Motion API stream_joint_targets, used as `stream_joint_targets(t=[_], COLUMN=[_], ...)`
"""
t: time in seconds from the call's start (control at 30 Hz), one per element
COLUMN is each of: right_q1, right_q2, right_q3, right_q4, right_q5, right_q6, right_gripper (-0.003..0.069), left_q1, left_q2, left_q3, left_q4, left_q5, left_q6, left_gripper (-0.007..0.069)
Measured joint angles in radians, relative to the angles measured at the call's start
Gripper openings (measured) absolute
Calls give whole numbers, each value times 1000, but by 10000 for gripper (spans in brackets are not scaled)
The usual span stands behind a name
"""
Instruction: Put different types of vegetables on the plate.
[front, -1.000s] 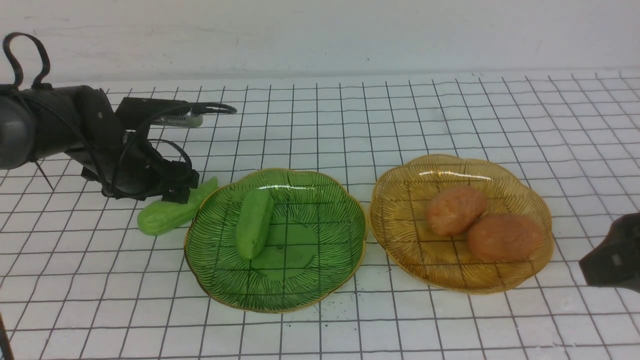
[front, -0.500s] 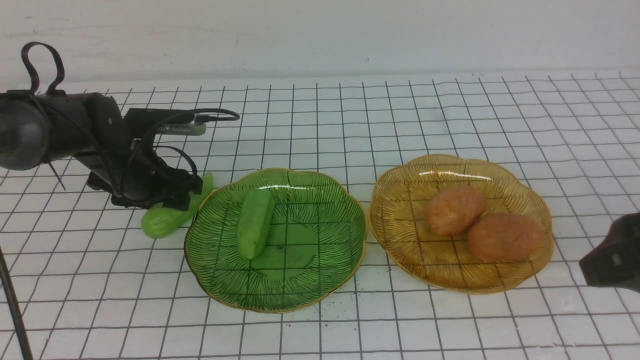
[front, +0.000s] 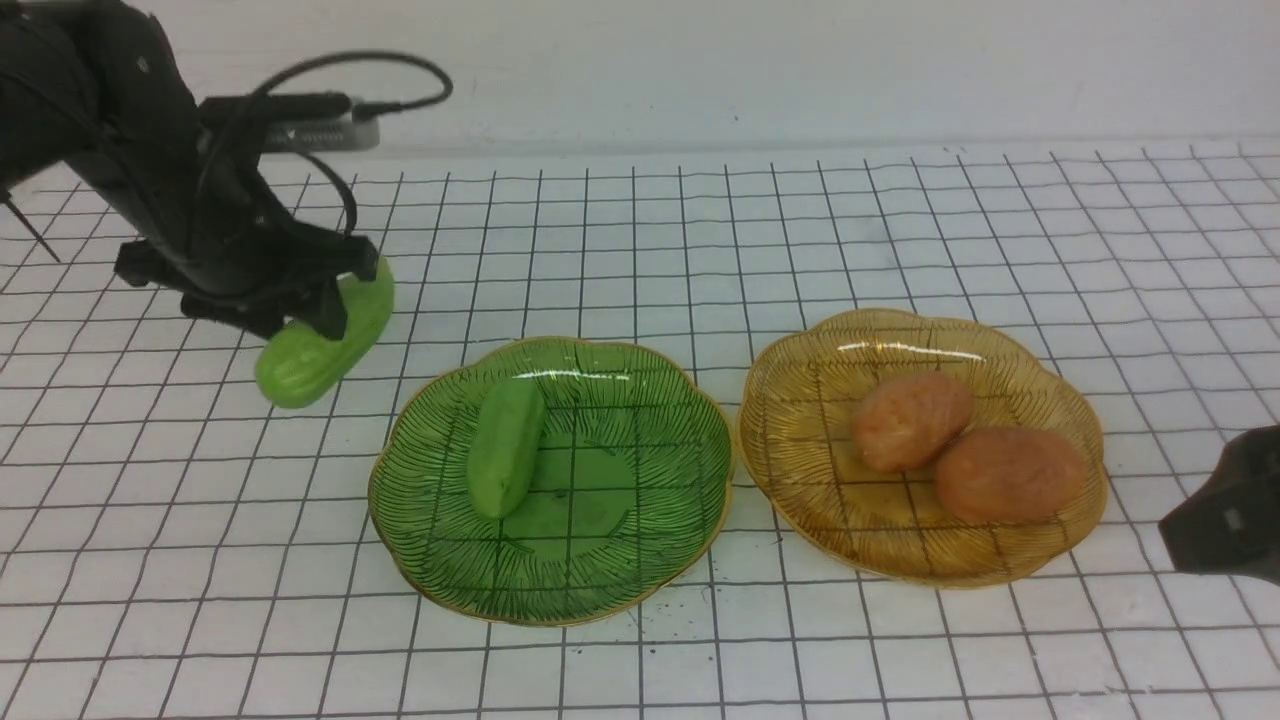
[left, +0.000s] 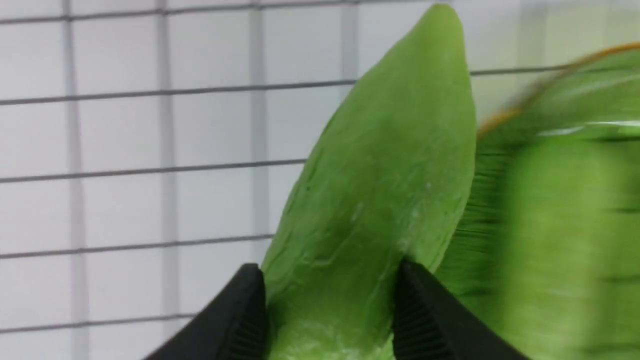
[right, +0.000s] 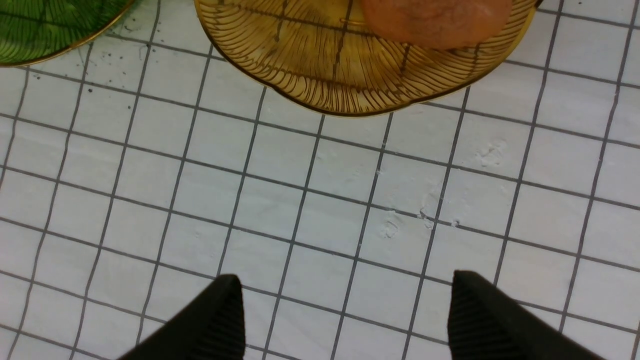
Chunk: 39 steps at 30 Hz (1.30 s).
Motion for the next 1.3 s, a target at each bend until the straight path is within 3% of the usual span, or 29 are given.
stream_joint_targets(t=[0.1, 0.2, 0.43, 0.53, 0.7, 0.8, 0.9, 1.07, 1.2, 1.3], right_q1=[0, 0, 0, 0, 0, 0, 0, 0, 0, 0], right_q2=[0, 0, 0, -2, -86, -221, -422, -698, -849, -901], right_q3=[0, 0, 0, 0, 49, 149, 286, 527, 715, 790], right_q4=[0, 0, 0, 0, 0, 0, -4, -48, -88, -91], right_q5=[-5, -18, -24, -16, -14, -48, -160, -475, -823, -977], right_q6=[-2, -3, -6, -12, -22, -6, 12, 9, 6, 4], right_gripper=[495, 495, 491, 462, 322, 205, 107, 11, -11, -13], left_q1=[-57, -116, -234, -257, -258, -258, -258, -258, -258, -258], left_q2=[0, 44, 119, 136, 137, 137, 137, 137, 137, 137], left_q3=[-4, -4, -4, -4, -4, -6, -24, -71, -106, -116], left_q4=[-176, -265, -279, -277, -275, -275, -274, -272, -271, -271], left_q5=[37, 57, 29, 0, -9, -4, 18, 36, 46, 63], left_q6=[13, 19, 19, 19, 18, 18, 19, 25, 42, 78], left_gripper=[299, 299, 299, 339, 481, 503, 457, 294, 117, 27])
